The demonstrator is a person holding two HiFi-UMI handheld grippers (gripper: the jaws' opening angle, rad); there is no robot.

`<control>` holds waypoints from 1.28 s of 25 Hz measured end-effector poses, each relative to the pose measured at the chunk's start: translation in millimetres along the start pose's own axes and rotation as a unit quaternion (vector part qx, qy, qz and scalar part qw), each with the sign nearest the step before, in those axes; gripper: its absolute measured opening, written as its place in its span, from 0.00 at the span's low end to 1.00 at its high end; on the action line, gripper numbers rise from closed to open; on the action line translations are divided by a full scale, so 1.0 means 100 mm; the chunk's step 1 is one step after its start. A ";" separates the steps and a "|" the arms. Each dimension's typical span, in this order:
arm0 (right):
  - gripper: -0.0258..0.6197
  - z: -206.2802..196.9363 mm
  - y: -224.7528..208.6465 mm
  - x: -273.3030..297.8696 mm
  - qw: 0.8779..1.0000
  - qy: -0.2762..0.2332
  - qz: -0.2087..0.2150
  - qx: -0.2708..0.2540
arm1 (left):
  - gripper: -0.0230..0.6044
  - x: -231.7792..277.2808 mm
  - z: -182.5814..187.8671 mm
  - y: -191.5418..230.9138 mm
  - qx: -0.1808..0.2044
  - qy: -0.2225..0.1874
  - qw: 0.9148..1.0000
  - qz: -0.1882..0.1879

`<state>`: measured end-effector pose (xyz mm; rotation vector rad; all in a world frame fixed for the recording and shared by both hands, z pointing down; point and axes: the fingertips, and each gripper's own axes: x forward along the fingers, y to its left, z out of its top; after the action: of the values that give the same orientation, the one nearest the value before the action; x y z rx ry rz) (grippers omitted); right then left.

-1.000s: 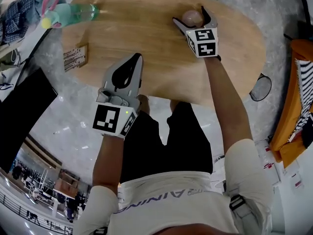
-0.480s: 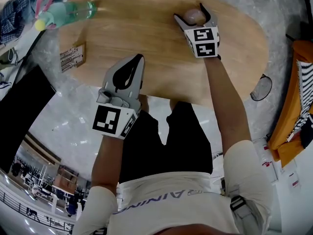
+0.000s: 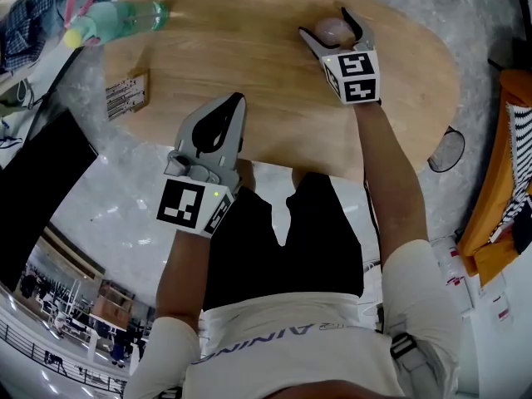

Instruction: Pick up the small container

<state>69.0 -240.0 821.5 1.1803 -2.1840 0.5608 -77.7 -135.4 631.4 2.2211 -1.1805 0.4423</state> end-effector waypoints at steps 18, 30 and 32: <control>0.71 1.59 0.48 -2.09 0.993 -0.111 -0.005 0.045 | 0.04 -0.77 1.28 -0.63 0.017 -0.082 0.996 -0.042; 0.72 2.71 0.92 -3.87 0.989 -0.148 -0.005 0.023 | 0.04 -1.84 2.51 -1.26 0.064 -0.154 0.984 -0.064; 0.72 2.90 0.98 -4.11 0.987 -0.160 -0.007 0.018 | 0.04 -2.01 2.68 -1.36 0.073 -0.163 0.982 -0.064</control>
<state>78.8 -116.9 324.4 1.3844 -2.4379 0.4292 -70.6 -115.4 270.7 2.5496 -1.1883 0.1173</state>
